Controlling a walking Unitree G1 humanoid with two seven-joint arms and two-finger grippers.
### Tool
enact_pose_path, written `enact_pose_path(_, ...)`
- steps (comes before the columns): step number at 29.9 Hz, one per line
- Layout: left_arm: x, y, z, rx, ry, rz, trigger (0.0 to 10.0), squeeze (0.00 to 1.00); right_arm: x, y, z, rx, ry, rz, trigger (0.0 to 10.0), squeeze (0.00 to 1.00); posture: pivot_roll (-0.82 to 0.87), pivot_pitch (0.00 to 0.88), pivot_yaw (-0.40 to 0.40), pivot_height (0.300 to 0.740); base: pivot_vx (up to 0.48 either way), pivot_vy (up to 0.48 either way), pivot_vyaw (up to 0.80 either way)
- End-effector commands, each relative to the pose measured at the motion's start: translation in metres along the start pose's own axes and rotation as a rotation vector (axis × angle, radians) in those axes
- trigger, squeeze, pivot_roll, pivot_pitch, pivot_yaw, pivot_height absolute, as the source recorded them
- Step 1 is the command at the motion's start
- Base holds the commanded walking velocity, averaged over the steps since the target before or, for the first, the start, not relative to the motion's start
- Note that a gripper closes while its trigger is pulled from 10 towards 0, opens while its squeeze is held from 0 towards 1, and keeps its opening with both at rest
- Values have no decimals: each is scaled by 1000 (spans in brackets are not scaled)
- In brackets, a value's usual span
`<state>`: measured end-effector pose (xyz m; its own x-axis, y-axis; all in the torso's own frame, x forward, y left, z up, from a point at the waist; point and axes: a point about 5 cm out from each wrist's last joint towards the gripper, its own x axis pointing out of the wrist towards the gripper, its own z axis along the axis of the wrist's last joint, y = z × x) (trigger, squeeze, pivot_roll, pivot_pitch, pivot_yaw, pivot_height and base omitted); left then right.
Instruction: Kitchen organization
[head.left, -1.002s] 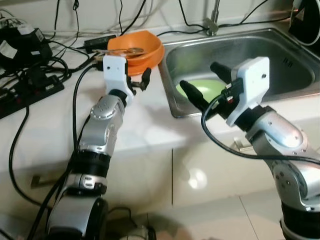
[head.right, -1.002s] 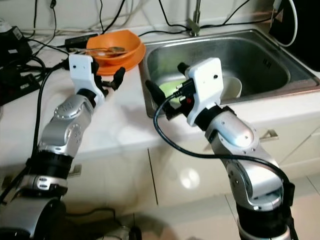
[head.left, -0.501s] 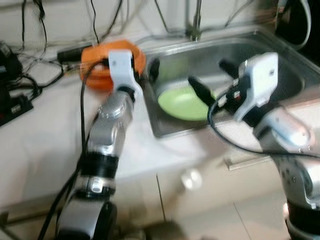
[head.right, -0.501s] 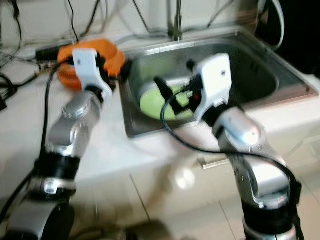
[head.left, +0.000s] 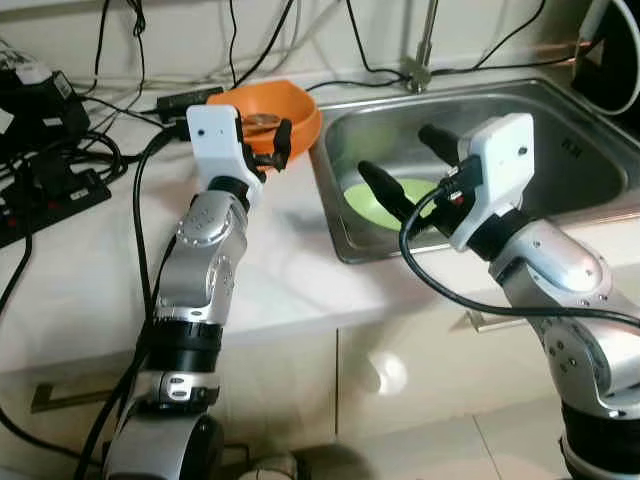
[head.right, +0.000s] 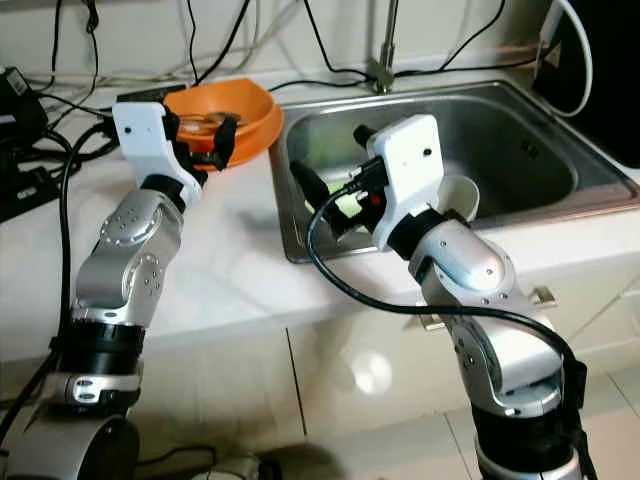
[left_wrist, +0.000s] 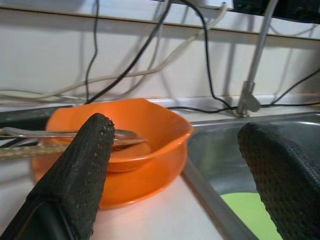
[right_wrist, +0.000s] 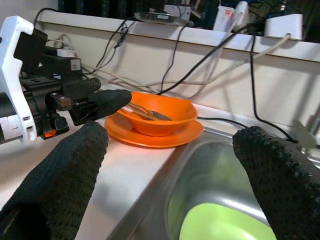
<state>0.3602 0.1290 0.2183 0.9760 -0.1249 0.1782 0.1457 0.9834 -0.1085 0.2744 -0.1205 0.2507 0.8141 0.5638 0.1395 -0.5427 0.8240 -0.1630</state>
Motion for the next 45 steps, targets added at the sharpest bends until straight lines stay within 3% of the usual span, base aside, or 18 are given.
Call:
enact_pose_path(1, 2, 0, 2, 5, 9, -2, 10000, 0, -1, 1, 3, -11, -15, 10, 10000, 0, -21, 77, 87, 740, 0, 0, 0)
enact_pose_path(7, 5, -1, 4, 17, 13, -11, 10000, 0, -2, 0, 4, -15, -15, 4, 10000, 0, -23, 81, 93, 740, 0, 0, 0)
enact_pose_path(18, 17, 13, 7, 61, 26, 64, 10000, 0, -5, 2, 2, -12, -8, -3, 10000, 0, -27, 91, 99, 740, 0, 0, 0)
enact_pose_path(28, 33, 25, -6, 116, 156, 67, 10000, 0, -7, 5, 2, -8, -1, 7, 10000, 0, -31, 104, 108, 740, 0, 0, 0)
enact_pose_path(39, 45, 9, 5, 184, 106, -51, 10000, 0, -10, 3, 1, -9, 9, -10, 10000, 0, -30, 125, 113, 740, 0, 0, 0)
enact_pose_path(41, 45, 5, 5, 208, 99, -101, 10000, 0, -10, 3, 2, -8, 8, -8, 10000, 0, -26, 123, 107, 740, 0, 0, 0)
enact_pose_path(42, 45, -3, 5, 211, 94, -183, 10000, 0, -9, 3, 2, -8, 8, -5, 10000, 0, -23, 121, 102, 740, 0, 0, 0)
enact_pose_path(44, 45, -5, 5, 206, 95, -212, 10000, 0, -9, 3, 2, -8, 9, -4, 10000, 0, -23, 121, 102, 740, 0, 0, 0)
enact_pose_path(45, 44, -10, 1, 220, 109, -289, 10000, 0, -9, 2, 2, -11, 12, 1, 10000, 0, -18, 119, 97, 740, 0, 0, 0)
